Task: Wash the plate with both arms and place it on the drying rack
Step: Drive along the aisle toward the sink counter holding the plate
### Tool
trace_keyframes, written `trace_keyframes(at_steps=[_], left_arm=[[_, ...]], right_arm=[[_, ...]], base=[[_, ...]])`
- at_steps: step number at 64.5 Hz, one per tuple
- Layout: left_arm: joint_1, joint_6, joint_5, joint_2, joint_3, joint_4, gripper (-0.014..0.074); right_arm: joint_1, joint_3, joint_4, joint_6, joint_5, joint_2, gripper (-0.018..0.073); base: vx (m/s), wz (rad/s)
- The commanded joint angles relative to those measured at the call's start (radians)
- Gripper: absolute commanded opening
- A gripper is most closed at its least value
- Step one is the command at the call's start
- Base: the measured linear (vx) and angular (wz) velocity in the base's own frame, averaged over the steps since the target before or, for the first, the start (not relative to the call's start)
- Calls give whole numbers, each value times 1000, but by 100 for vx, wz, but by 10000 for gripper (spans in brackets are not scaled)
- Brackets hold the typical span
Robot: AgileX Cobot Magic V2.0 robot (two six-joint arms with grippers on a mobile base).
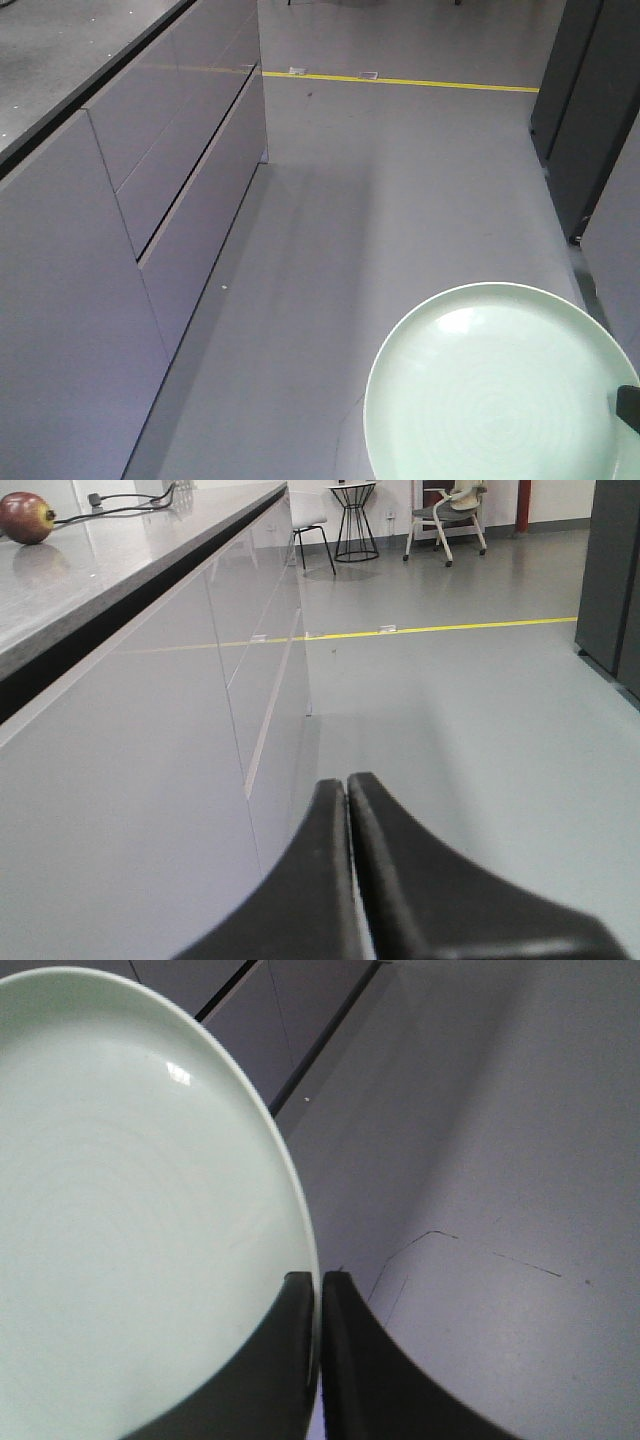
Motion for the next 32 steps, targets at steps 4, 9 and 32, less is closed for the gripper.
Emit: trace_keyframes(at_steps=[4,9,32], left_arm=[[-4,-6,-72,-15,-22,-6,-6],[-4,-6,-72,-15,-22,-6,-6],[-4,-6,-72,-15,-22,-6,-6]], right_arm=[[-7,-26,38,-1,-51,6,-1],[-7,-26,38,-1,-51,6,-1],[-7,-26,38,-1,-51,6,-1]], base=[[31,-8],[31,-12],[29,-19]])
